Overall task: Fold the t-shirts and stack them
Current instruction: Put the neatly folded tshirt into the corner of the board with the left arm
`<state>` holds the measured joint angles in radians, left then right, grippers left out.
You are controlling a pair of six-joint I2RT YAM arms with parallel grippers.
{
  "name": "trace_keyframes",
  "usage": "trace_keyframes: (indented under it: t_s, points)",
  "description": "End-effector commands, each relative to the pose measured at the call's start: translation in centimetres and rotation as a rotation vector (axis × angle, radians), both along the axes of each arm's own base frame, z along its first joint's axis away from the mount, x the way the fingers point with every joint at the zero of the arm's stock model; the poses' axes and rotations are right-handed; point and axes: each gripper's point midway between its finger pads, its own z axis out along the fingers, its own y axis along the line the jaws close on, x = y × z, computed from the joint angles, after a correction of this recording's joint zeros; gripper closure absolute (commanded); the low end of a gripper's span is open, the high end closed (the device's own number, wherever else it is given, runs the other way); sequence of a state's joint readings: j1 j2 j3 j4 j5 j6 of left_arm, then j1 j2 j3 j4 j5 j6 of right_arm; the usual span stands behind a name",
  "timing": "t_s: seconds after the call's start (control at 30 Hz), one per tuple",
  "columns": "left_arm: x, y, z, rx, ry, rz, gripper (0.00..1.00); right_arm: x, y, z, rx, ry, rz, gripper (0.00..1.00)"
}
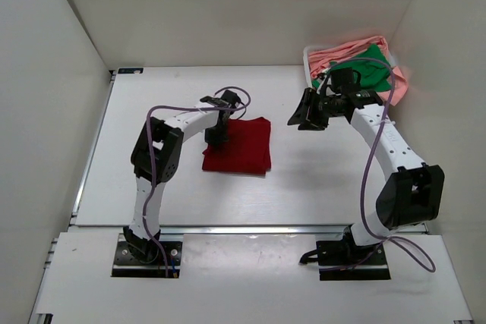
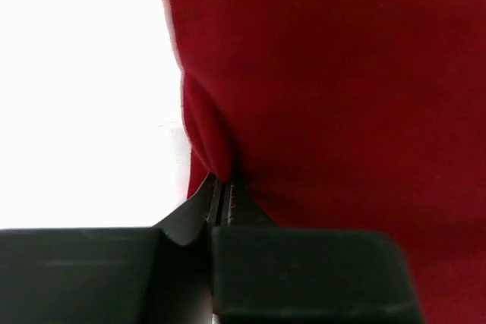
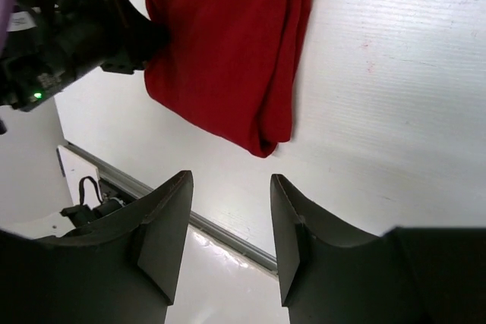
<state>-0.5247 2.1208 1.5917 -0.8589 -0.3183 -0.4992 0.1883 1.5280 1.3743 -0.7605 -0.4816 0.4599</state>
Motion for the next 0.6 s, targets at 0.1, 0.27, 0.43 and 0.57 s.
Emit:
trace_keyframes:
  t_s: [0.1, 0.27, 0.43, 0.57]
  points:
    - [0.7, 5.6, -0.8, 0.191, 0.081, 0.106, 1.00, -1.8, -1.3, 2.3, 0.042, -0.063, 0.038, 0.58]
    - [4.7, 12.0, 1.1, 0.251, 0.091, 0.261, 1.00, -2.2, -2.4, 2.9, 0.067, -0.045, 0.018, 0.60]
    - [9.7, 19.4, 1.6, 0.323, 0.062, 0.350, 1.00, 0.5, -5.9, 3.5, 0.016, -0.055, -0.084, 0.62]
    - [13.7, 23.7, 1.7, 0.242, -0.028, 0.432, 1.00, 2.4, -8.5, 4.1, -0.032, -0.073, -0.179, 0.63]
